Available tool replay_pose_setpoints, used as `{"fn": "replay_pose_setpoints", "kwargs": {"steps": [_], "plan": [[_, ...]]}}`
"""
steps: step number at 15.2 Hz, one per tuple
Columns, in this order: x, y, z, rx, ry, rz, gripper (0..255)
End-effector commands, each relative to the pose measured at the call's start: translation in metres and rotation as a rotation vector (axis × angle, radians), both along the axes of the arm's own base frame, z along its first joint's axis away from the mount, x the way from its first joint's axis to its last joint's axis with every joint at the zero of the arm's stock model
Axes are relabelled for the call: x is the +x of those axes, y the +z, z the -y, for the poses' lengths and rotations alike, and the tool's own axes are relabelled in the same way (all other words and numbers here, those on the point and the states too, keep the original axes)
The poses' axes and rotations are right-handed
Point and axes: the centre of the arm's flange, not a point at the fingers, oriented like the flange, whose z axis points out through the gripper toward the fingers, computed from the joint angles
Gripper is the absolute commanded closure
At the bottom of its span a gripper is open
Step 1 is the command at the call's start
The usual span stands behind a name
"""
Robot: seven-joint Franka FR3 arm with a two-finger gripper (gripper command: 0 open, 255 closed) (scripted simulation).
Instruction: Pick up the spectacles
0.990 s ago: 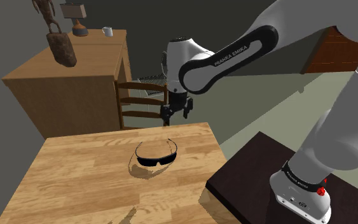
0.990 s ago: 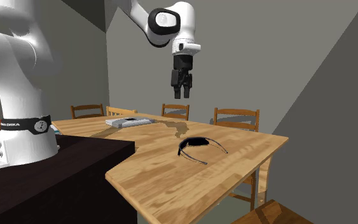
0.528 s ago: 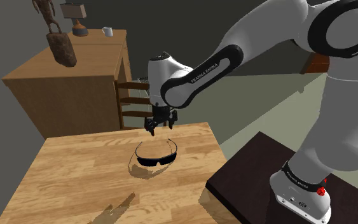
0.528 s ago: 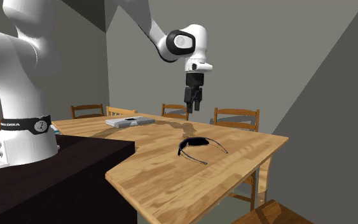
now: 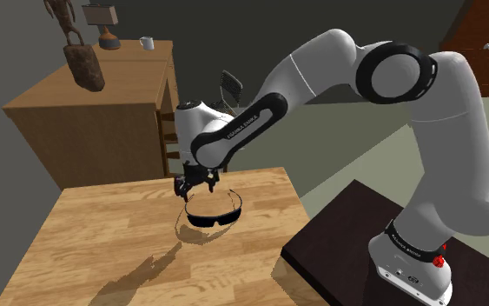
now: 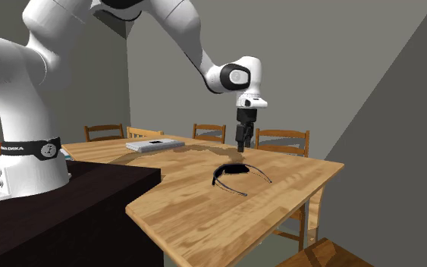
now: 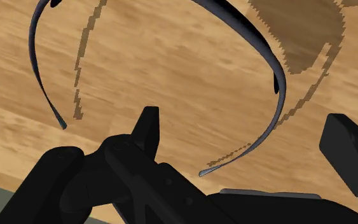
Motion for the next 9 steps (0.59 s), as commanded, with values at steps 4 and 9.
{"fn": "replay_pose_setpoints", "kwargs": {"steps": [4,9], "plan": [[0.028,-0.042,-0.042,0.008,-0.011,-0.011,0],[0.028,-0.069,-0.042,0.008,-0.011,-0.011,0]]}}
